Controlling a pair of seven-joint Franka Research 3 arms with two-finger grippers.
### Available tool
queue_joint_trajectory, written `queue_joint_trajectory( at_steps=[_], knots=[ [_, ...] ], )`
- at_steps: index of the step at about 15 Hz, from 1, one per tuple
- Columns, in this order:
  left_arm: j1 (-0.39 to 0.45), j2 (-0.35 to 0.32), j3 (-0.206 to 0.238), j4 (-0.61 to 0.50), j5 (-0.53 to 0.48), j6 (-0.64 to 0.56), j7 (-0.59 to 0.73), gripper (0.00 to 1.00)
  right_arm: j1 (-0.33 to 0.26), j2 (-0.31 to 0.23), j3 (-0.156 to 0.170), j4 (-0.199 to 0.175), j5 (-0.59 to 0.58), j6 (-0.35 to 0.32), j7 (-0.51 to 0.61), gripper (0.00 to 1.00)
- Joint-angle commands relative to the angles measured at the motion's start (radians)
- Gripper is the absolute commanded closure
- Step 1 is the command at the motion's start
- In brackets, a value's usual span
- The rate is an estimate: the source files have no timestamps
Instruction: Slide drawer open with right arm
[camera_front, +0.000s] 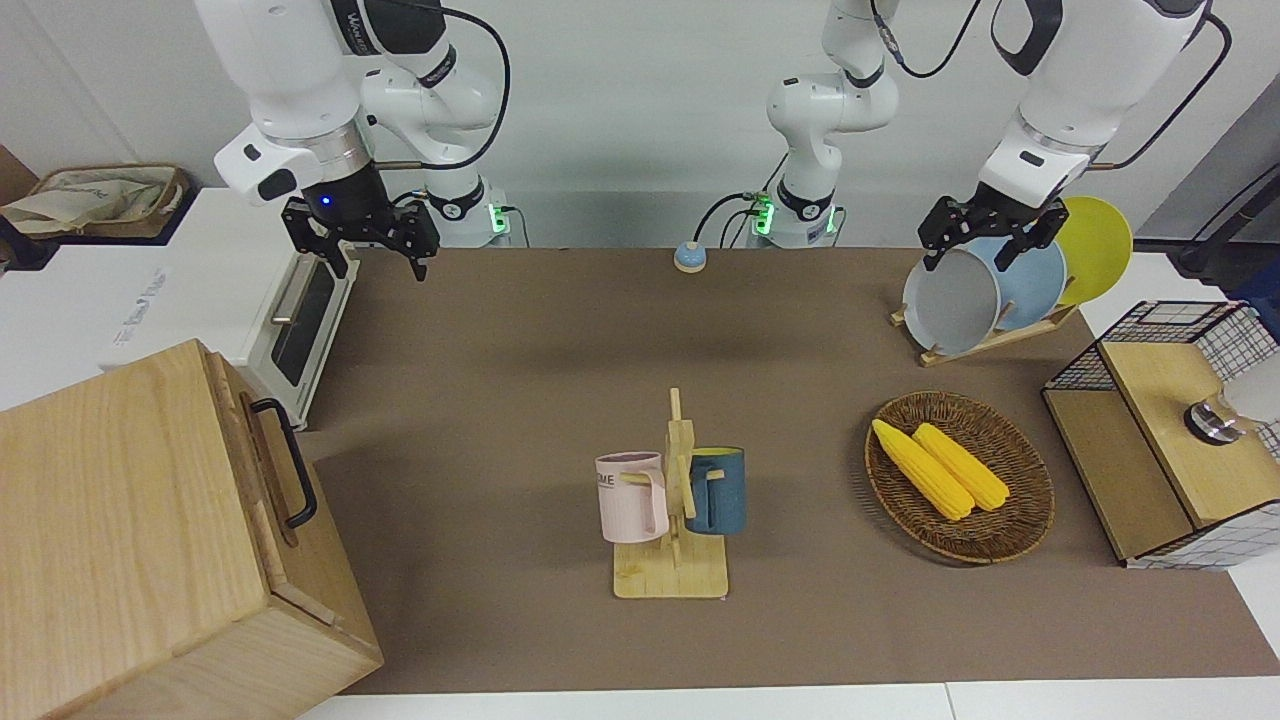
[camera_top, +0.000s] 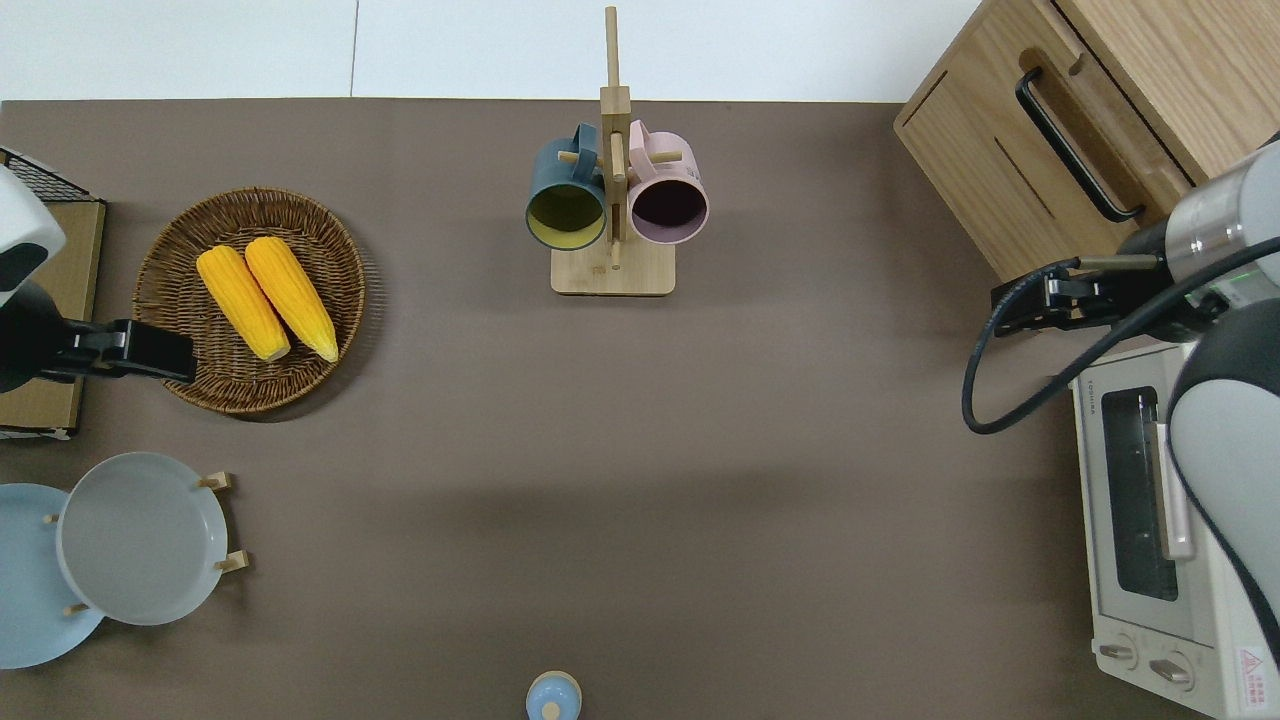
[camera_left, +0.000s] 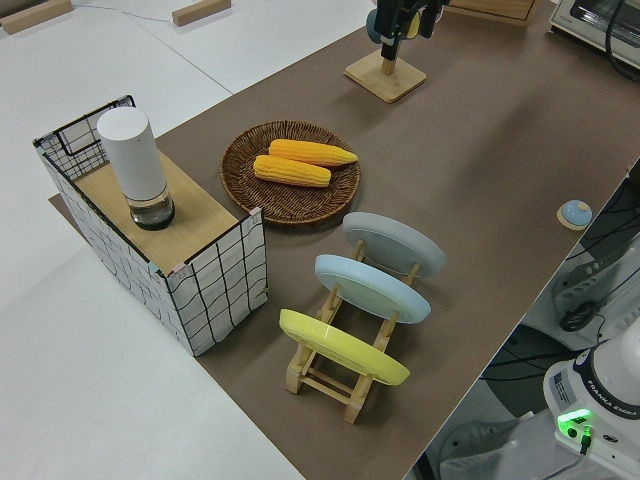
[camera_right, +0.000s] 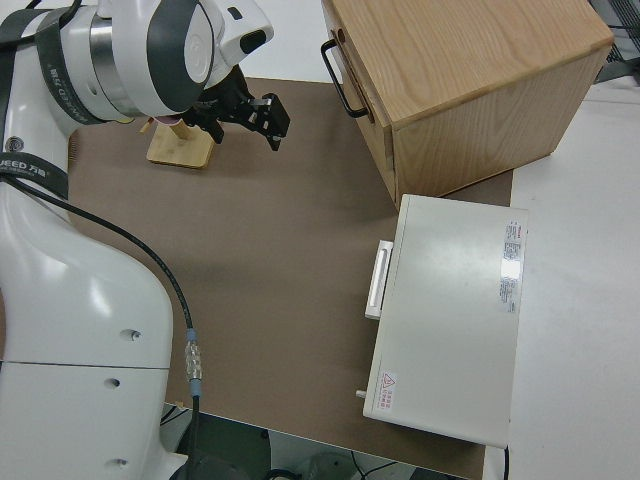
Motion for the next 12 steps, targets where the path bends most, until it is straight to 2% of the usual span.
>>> queue_joint_trajectory(
  at_steps=[1,12],
  knots=[
    [0.004,0.011,-0.006,0.026,0.017,-0.020,0.010,0.01,-0.015,-0.003,0.006,0.004,-0.004,-0.013,-0.024,0.015],
    [0.004,0.011,-0.006,0.026,0.017,-0.020,0.010,0.01,-0.006,-0.002,0.009,0.004,-0.015,-0.011,-0.021,0.015]
  ],
)
